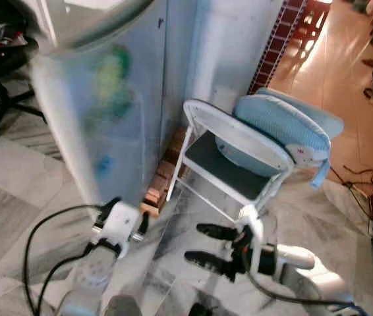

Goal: Restocking fridge

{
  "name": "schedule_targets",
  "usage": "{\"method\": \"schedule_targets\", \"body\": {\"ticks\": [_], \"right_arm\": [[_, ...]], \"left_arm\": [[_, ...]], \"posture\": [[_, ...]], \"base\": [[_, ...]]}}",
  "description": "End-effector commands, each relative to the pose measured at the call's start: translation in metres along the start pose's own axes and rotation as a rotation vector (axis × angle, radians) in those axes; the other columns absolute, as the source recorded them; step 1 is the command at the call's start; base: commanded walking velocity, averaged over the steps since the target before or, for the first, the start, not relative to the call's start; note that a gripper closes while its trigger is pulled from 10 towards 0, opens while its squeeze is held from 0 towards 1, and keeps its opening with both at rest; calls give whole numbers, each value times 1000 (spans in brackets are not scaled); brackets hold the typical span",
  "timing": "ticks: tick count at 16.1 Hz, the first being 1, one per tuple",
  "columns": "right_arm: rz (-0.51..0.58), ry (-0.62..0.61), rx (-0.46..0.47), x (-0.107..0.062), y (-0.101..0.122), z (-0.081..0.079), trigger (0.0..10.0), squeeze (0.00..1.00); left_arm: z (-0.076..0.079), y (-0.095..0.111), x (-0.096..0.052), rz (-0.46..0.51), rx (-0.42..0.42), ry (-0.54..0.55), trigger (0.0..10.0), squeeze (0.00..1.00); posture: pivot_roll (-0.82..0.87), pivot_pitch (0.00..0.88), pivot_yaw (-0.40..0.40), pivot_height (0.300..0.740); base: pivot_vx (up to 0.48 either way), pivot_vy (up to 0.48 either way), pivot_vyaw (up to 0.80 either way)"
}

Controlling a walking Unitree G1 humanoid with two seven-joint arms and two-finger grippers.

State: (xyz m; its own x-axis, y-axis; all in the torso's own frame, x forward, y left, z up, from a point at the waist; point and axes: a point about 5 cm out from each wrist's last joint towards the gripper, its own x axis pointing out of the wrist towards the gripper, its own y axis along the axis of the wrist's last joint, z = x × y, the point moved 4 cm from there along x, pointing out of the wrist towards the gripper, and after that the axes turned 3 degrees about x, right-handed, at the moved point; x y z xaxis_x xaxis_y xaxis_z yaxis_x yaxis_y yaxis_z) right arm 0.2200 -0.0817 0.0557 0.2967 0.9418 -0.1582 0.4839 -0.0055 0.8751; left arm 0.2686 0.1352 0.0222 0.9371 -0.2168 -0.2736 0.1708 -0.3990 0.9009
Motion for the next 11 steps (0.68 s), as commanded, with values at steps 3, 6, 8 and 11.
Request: {"method": "schedule_targets", "body": {"ticks": [3, 6, 8, 11], "right_arm": [[-10, -145, -87, 2, -3, 23, 10000, 0], [74, -330, -157, -1, 15, 45, 10000, 0], [211, -346, -84, -3, 43, 42, 10000, 0], [233, -489, -194, -6, 56, 48, 10000, 0]], "left_arm": [[1, -5, -1, -27, -23, 27, 10000, 0], [-10, -10, -2, -54, -17, 73, 10000, 0], [-18, -2, -2, -32, -7, 91, 10000, 0], [-24, 19, -2, 33, 33, 126, 10000, 0]], "posture": [[219, 59, -97, 740], [226, 65, -98, 740], [218, 90, -95, 740], [217, 105, -83, 740]], "base": [[0, 0, 0], [0, 403, 0], [0, 459, 0], [0, 445, 0]]}}
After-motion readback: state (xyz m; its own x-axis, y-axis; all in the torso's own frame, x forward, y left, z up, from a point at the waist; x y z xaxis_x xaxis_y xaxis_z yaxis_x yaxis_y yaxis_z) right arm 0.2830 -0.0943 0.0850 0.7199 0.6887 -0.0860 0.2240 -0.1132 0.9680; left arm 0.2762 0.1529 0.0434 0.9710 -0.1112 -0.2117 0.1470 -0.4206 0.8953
